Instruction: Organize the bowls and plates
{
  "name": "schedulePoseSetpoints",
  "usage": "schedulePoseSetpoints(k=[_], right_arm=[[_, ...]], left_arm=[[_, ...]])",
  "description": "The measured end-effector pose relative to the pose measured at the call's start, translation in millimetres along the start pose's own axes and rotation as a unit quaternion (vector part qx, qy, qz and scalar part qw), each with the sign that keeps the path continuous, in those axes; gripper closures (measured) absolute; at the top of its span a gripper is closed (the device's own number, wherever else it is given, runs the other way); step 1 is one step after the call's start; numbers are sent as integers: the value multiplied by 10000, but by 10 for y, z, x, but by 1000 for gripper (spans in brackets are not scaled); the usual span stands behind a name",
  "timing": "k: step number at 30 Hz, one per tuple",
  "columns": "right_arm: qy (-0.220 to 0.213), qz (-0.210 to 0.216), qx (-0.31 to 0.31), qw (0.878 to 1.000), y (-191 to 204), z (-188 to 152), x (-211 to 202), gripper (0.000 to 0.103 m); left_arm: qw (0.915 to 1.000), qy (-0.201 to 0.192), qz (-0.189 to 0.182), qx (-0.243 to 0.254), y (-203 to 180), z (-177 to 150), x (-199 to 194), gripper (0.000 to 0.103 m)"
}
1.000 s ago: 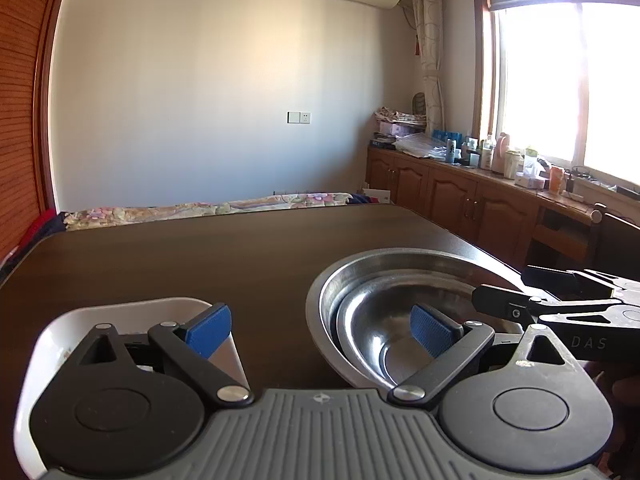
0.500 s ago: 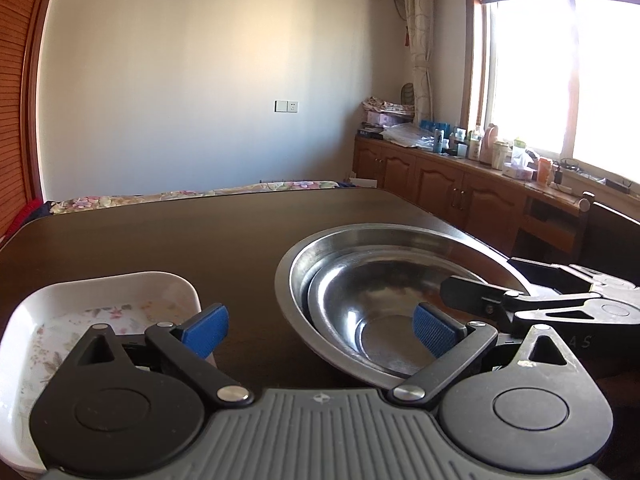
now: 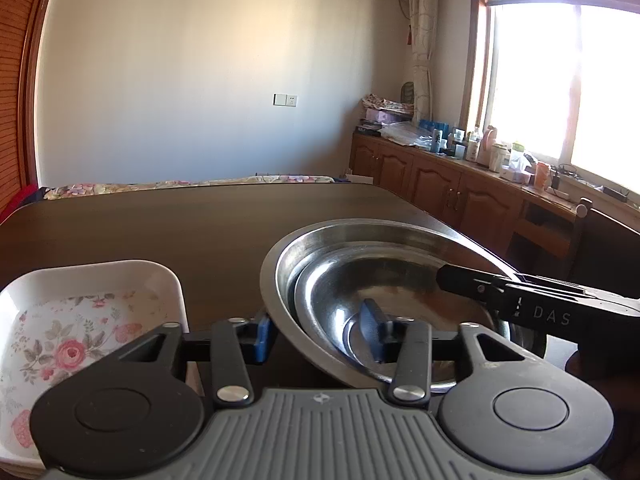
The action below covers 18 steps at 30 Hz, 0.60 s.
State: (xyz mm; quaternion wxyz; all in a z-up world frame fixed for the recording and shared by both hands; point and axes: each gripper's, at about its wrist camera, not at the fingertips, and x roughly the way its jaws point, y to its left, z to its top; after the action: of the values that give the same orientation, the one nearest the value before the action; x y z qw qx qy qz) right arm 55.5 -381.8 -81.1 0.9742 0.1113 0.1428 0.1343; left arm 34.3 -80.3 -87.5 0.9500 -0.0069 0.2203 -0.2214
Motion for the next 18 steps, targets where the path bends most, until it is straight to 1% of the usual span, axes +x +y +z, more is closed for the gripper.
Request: schedulePoseSetpoints(k=[3,12,18], right_arm=[[-5,19,-42,10000,22,0,13,71],[15,116,-5,9999,2,0,39,71],[26,86,-70,9999,21,14,48,72]], left_arm=[[10000,16,16,-66,20,4,12,67],[10000,15,76,4,-17,-2,12,68],[10000,41,82,-24,-6,1,10,73]])
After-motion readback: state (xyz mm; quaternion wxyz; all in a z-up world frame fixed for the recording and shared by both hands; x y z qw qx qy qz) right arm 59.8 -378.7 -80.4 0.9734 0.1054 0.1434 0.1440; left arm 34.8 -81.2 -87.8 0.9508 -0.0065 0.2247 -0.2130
